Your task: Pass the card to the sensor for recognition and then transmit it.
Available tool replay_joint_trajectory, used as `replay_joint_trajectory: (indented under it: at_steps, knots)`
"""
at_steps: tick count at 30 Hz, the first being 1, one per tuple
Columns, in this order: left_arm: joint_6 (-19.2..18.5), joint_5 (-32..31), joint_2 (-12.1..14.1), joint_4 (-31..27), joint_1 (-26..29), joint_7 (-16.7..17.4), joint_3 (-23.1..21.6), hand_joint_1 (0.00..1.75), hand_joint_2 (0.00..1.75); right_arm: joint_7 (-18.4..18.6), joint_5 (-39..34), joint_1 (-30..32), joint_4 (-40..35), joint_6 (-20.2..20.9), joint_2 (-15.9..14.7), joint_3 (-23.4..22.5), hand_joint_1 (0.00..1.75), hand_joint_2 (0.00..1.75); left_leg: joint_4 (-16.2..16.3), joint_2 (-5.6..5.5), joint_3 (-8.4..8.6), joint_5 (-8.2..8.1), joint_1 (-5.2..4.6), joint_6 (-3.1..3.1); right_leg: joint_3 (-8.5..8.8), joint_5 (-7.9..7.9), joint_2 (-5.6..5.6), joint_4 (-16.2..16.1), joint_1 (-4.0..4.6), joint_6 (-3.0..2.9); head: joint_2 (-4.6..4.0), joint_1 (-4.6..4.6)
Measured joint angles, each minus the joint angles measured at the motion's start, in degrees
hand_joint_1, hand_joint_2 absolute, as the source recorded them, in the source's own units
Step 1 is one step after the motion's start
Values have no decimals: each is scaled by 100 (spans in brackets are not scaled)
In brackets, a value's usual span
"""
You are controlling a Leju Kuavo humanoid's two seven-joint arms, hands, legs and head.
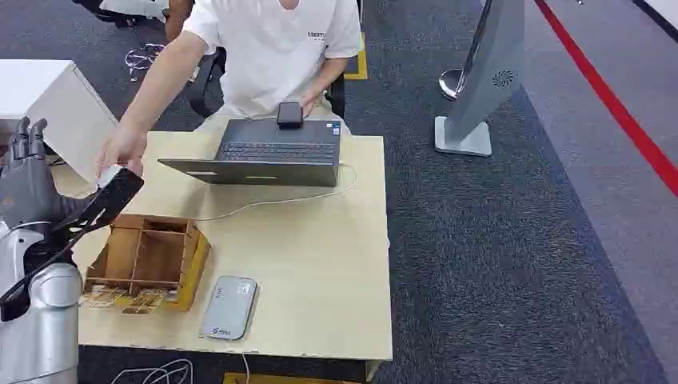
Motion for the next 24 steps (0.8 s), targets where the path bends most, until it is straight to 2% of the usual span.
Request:
replay_joint_trajectory:
  at_steps: [5,6,11,24]
  knots:
    - [-171,-835,240,273,-237,511,-291,0,175,109,107,-3,0,65,-24,52,0,175,0,0,0,1,0,-2,0,1,2,1,0,0,0,0]
    - [-190,-964,272,301,-256,591,-332,175,175,120,109,-2,0,72,-33,68,0,175,0,1,0,1,0,-2,0,1,4,1,0,0,0,0]
    - [-232,-1365,354,378,-323,826,-490,175,175,190,212,-2,0,96,-46,92,0,175,0,3,-2,1,0,-2,-1,1,4,1,0,0,0,0]
    - [-184,-1363,367,387,-322,832,-632,175,175,247,282,0,2,101,-76,122,0,175,0,3,-2,1,0,-2,-2,1,4,1,0,0,0,-2]
